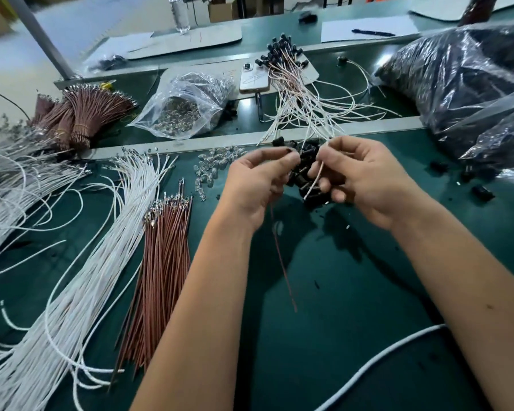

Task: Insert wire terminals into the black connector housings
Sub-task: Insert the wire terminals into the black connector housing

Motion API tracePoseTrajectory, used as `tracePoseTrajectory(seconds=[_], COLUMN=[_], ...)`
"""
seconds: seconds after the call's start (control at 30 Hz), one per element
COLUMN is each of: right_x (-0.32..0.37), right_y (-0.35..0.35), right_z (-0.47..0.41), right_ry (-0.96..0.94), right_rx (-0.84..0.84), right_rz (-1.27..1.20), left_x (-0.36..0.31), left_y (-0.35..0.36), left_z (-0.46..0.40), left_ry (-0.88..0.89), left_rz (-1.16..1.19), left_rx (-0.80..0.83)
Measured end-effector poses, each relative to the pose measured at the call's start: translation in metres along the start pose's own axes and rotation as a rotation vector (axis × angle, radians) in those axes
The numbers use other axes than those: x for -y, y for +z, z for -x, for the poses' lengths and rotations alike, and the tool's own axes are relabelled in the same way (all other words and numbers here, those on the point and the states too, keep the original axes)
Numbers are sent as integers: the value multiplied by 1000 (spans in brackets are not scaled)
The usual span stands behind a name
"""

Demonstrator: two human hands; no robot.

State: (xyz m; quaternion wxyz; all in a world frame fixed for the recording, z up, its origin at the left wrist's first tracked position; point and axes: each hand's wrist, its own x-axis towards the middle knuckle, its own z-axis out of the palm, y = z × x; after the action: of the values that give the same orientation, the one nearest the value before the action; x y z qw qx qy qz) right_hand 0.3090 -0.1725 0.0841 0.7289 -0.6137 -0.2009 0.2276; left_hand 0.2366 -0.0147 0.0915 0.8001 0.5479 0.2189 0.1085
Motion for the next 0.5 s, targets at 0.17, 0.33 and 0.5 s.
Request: tracePoseTrajectory(seconds=[0.17, 0.33, 0.5], right_x=[-3, 0, 8], right_y=[-4, 8, 19], right_z=[0, 8, 16], right_ry=[-217, -503, -623], right_rx=[-98, -166, -158], right_rz=[-148, 84, 160], left_x=[9, 11, 12], left_y=[-20, -24, -24], left_z=[9, 3, 3], left_ry=[47, 77, 50], left_rz=[-116, 31, 92], left_rx=[191, 240, 323])
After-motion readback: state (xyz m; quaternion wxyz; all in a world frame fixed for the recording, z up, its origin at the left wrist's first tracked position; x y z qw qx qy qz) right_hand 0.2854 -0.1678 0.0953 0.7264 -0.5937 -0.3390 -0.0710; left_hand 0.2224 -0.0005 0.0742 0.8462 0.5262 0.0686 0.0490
